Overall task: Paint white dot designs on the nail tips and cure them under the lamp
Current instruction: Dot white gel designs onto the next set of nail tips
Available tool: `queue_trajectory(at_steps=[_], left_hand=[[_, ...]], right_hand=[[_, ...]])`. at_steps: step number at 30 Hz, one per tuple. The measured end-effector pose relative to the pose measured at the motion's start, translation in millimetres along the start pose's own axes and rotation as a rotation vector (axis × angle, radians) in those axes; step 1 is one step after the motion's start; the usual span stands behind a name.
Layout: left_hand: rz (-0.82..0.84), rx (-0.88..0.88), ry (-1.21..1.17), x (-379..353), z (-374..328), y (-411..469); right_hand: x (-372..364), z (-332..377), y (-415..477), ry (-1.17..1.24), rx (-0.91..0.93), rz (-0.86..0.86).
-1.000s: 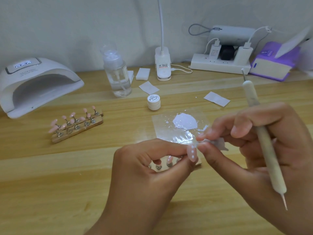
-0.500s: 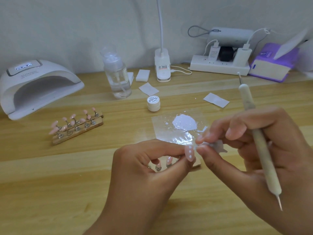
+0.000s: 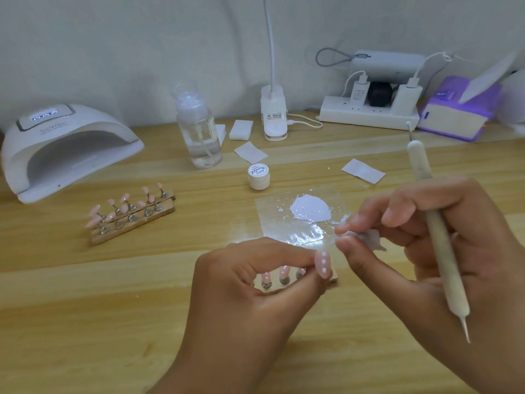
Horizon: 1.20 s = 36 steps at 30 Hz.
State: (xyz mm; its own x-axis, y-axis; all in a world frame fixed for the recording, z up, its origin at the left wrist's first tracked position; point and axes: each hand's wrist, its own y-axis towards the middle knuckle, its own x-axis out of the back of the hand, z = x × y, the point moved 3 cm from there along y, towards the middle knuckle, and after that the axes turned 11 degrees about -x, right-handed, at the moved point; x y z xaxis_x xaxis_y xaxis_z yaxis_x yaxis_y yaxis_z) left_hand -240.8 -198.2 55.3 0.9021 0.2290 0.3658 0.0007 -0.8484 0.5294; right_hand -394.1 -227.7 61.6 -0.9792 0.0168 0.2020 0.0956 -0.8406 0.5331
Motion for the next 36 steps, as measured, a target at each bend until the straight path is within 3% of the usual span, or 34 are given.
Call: queue_trajectory(at_steps=[6,23,36], left_hand=[[-0.034,0.062,-0.101,0.7,2.1,-0.7],[-0.001,-0.011,0.015,0.1,3.5,-1.9],[-0.067,-0.013,0.053,1.8,7.1,-6.2]], right_hand=[[1.0,1.1,-3.6,0.081,0.039,0.043],[-0.4,0.7,-4.1,0.102,0.027,0.088],[21.8,-40.7,11.1,-0.084,-0.058,-0.041]])
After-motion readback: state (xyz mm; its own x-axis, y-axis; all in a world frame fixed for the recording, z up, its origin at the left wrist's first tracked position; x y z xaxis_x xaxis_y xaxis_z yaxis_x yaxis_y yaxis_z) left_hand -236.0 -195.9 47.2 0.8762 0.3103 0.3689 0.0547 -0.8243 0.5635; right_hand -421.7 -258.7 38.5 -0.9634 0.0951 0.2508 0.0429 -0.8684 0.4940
